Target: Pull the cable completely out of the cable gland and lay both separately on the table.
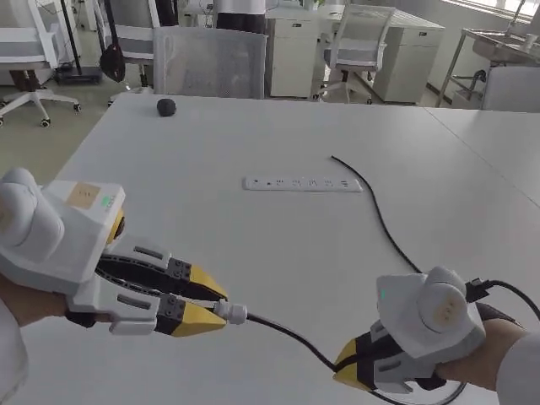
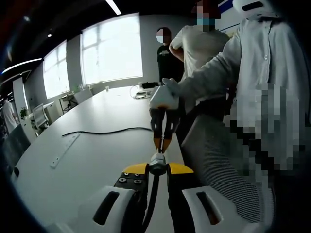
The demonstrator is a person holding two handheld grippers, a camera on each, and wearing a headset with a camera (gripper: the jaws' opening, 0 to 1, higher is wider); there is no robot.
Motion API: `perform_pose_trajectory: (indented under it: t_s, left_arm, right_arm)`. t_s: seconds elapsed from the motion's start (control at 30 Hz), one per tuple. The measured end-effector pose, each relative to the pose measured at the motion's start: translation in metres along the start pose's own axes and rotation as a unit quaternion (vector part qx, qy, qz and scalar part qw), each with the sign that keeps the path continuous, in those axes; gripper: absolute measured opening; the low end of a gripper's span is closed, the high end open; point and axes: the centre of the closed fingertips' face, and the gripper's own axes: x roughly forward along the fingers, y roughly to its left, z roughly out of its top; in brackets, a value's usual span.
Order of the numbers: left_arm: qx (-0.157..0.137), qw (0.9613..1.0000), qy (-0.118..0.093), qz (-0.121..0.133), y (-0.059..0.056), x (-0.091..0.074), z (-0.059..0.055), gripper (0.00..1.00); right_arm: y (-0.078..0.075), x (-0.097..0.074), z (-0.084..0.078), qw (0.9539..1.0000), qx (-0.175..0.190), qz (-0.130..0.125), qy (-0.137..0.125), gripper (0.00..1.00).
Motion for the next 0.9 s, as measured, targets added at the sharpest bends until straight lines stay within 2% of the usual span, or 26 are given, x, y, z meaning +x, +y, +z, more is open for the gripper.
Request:
perform_pose_trajectory:
  t_s: [0.17,0.43,0.53,0.7,0.9]
  left_arm:
    - [-0.001,1.0,0.0,0.0,0.0,0.0,-0.001,0.14]
    - [-0.001,1.0,-0.001,-0.001,0.0,0.001,-0.001,0.14]
    - [-0.001,1.0,0.0,-0.001,0.0,0.001,-0.001,0.14]
    - [-0.001,1.0,0.0,-0.001,0.0,0.001,-0.001,0.14]
    - [0.0,1.0,0.004,-0.004,-0.002,0.004,-0.002,0.14]
  right_arm:
    - [-0.003,0.0,-0.01,0.9999,0.011,-0.003,0.008,0.0]
    - [0.0,-0.003,-0.009,0.9999,0.009,-0.001,0.014,0.0]
    - [0.0,-0.007,-0.002,0.9999,0.011,-0.002,0.005,0.07]
    - [0.003,-0.014,0.012,0.9999,0.009,0.002,-0.006,0.11]
    - [0.012,-0.027,0.053,0.9991,-0.008,0.012,-0.039,0.13]
